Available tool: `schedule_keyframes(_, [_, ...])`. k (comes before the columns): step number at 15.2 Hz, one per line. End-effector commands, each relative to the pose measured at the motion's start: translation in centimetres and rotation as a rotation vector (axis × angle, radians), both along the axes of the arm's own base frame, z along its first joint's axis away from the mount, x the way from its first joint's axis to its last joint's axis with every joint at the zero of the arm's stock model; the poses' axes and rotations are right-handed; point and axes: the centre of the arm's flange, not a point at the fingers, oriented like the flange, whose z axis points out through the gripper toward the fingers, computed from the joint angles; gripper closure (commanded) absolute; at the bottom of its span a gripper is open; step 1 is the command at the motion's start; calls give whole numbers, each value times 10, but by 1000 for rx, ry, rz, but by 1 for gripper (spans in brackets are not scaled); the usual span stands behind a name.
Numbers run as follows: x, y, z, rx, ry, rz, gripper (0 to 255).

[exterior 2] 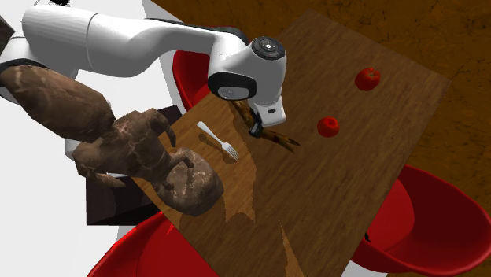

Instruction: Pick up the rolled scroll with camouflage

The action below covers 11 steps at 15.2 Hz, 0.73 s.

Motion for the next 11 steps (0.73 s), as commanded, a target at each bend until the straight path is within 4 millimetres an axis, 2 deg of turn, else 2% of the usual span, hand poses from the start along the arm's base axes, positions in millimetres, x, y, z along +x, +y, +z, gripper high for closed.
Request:
schedule_keyframes(1, [0, -1, 10, 0, 0, 0, 255])
schedule_keyframes(9, [0, -1, 52, 0, 0, 0, 255])
schedule_keyframes(11, [0, -1, 53, 0, 0, 0, 255])
